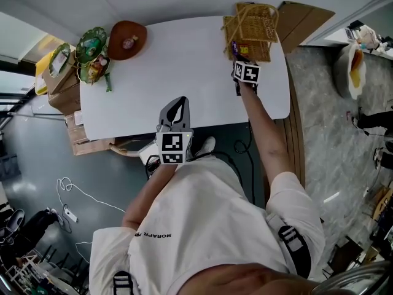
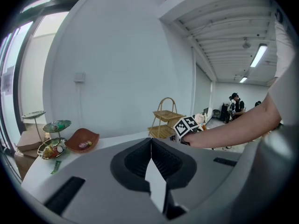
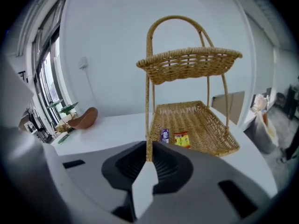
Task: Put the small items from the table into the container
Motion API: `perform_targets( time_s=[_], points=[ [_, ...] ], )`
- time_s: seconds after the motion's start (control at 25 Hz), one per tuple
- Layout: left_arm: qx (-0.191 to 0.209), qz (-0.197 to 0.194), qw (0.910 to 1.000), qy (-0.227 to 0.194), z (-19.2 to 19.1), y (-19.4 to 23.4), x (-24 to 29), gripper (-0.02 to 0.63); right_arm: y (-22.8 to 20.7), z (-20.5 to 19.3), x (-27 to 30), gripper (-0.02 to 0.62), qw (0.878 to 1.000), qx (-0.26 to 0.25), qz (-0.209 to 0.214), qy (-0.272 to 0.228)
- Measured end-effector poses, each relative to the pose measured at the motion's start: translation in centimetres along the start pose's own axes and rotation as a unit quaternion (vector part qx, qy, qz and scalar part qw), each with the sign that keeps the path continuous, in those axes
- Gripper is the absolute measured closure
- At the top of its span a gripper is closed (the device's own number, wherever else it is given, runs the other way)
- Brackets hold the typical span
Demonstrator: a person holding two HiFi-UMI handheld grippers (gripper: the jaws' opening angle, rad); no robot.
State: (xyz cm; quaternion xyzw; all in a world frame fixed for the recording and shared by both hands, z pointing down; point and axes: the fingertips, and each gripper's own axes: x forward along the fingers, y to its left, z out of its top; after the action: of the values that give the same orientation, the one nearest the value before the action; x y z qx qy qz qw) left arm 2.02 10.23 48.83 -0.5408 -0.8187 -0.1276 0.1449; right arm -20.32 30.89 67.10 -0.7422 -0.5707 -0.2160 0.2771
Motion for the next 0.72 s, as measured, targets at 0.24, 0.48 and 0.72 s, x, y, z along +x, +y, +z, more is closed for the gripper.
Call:
perform_targets(
  time_s=[0.24, 0.48, 0.72],
  points=[
    [-0.01, -0.001, 0.9999, -0.006, 0.6, 0.3, -0.3, 0.601, 1.6, 0.4, -1.6, 0.581, 1.0, 0.001, 0.008, -0.023],
    [-0.009, -0.008, 0.9999, -0.01, 0.9, 0.0, -0.7, 0.601, 3.3, 0.8, -3.4, 0.581, 0.999, -0.005, 0.014, -0.043],
    [-0.007, -0.011, 0.9999, -0.011, 0.9, -0.2, -1.1, 0.601, 4.2, 0.8, -5.1, 0.581, 0.998, 0.006, 0.016, -0.06]
  ],
)
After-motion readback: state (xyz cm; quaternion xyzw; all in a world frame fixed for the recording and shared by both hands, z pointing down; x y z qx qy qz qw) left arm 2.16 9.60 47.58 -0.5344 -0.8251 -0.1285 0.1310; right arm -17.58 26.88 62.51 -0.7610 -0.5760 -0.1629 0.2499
